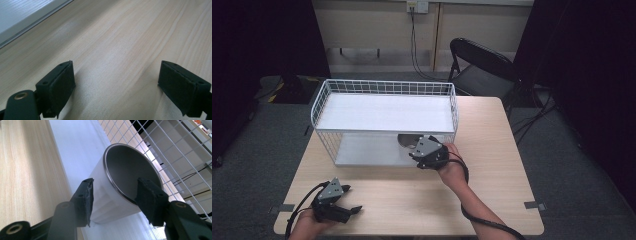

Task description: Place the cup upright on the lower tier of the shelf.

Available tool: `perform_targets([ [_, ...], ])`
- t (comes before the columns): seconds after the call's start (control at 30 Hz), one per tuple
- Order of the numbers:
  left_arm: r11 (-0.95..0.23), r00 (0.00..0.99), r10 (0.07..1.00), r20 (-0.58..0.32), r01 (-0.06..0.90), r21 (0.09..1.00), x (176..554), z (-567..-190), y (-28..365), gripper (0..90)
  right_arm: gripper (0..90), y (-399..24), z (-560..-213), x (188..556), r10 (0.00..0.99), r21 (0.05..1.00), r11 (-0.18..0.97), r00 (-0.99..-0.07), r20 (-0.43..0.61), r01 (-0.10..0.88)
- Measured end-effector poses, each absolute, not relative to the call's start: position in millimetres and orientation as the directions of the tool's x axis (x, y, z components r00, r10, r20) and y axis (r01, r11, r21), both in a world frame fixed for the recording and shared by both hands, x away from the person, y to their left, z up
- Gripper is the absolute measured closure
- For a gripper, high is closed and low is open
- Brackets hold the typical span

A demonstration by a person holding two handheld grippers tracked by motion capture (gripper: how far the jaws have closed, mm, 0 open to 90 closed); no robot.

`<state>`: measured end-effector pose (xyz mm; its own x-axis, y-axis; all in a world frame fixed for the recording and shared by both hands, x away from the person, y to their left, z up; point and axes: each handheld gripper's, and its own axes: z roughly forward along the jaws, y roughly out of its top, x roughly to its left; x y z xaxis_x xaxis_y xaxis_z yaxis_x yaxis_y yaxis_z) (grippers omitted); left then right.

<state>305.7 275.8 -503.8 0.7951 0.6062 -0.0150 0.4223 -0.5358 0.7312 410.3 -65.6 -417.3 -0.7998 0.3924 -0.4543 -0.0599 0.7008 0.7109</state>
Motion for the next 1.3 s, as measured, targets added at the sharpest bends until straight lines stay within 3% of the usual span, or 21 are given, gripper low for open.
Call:
perform_targets([
  [0.2, -0.536, 0.795, 0.607, -0.014, 0.422, 0.732, 305.6, -503.8, 275.8, 13.1, 35.5, -69.7, -412.1, 409.1, 0.399, 0.734, 0.679, -0.826, -0.398, -0.025],
  [0.4, -0.536, 0.795, 0.607, -0.014, 0.422, 0.731, 305.6, -503.8, 275.8, 13.2, 31.4, -71.6, -408.7, 403.5, 0.393, 0.754, 0.657, -0.842, -0.37, -0.025],
  [0.67, -0.536, 0.795, 0.606, -0.015, 0.422, 0.731, 305.7, -503.8, 275.8, 13.1, 15.3, -77.6, -408.3, 394.6, 0.397, 0.789, 0.614, -0.874, -0.279, 0.028],
  [1.3, -0.536, 0.795, 0.606, -0.015, 0.422, 0.731, 305.8, -503.8, 275.8, 13.2, 14.1, -97.0, -418.4, 381.2, 0.373, 0.812, 0.577, -0.913, -0.166, 0.088],
])
